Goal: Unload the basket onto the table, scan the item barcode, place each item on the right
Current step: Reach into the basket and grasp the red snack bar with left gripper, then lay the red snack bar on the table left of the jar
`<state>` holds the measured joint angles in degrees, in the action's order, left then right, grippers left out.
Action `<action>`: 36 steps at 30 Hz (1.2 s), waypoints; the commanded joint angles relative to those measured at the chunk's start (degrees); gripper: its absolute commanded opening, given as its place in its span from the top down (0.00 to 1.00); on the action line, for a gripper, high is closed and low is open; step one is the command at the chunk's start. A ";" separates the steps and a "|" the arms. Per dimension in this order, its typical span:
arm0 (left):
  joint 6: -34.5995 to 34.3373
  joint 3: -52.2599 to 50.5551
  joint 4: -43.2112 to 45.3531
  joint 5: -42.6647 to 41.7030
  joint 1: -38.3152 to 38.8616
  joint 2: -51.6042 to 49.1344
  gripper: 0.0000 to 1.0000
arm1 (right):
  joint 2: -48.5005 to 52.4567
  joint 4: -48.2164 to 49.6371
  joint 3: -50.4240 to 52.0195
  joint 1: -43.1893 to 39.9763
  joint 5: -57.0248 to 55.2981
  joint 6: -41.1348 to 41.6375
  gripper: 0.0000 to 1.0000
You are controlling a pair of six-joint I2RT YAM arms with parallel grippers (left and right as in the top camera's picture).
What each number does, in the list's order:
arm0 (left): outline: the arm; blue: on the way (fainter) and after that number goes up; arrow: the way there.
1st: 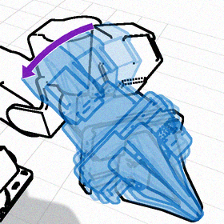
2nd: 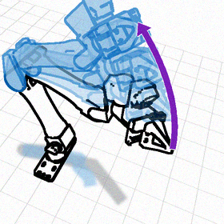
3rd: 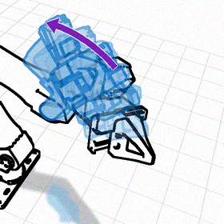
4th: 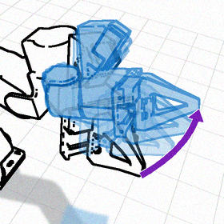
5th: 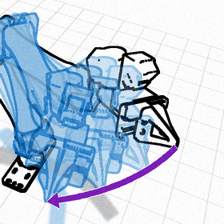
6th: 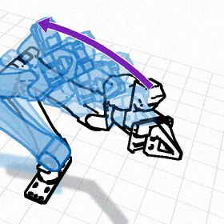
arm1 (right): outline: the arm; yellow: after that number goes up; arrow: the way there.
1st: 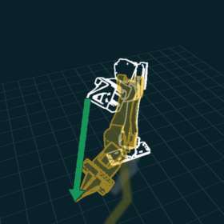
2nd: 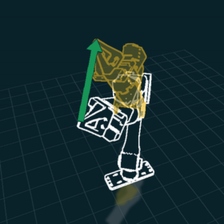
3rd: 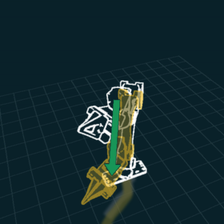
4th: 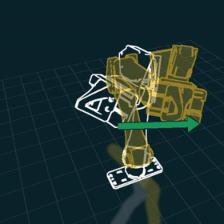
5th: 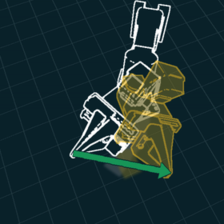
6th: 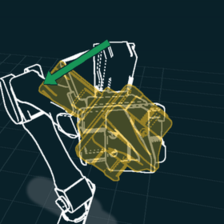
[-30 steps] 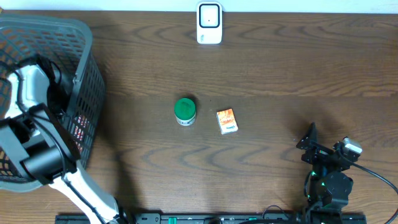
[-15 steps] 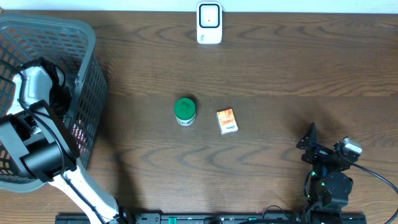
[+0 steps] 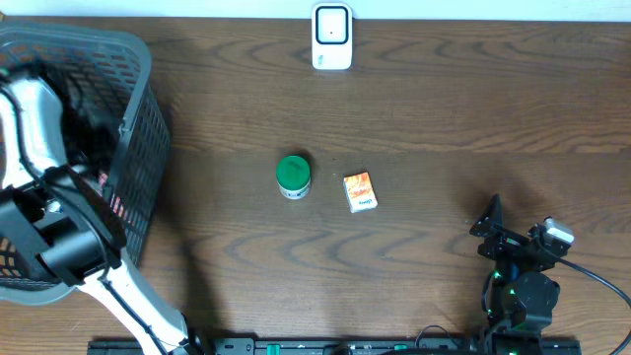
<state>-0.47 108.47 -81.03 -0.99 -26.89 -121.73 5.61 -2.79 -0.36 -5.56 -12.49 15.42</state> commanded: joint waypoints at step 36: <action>-5.84 23.65 -0.39 -3.17 42.75 27.47 0.76 | -0.07 -0.24 0.04 -0.35 -0.52 -0.70 0.01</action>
<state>-7.22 131.90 -80.03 -14.46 17.56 -94.83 5.61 -2.76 -0.36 -5.56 -12.49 15.42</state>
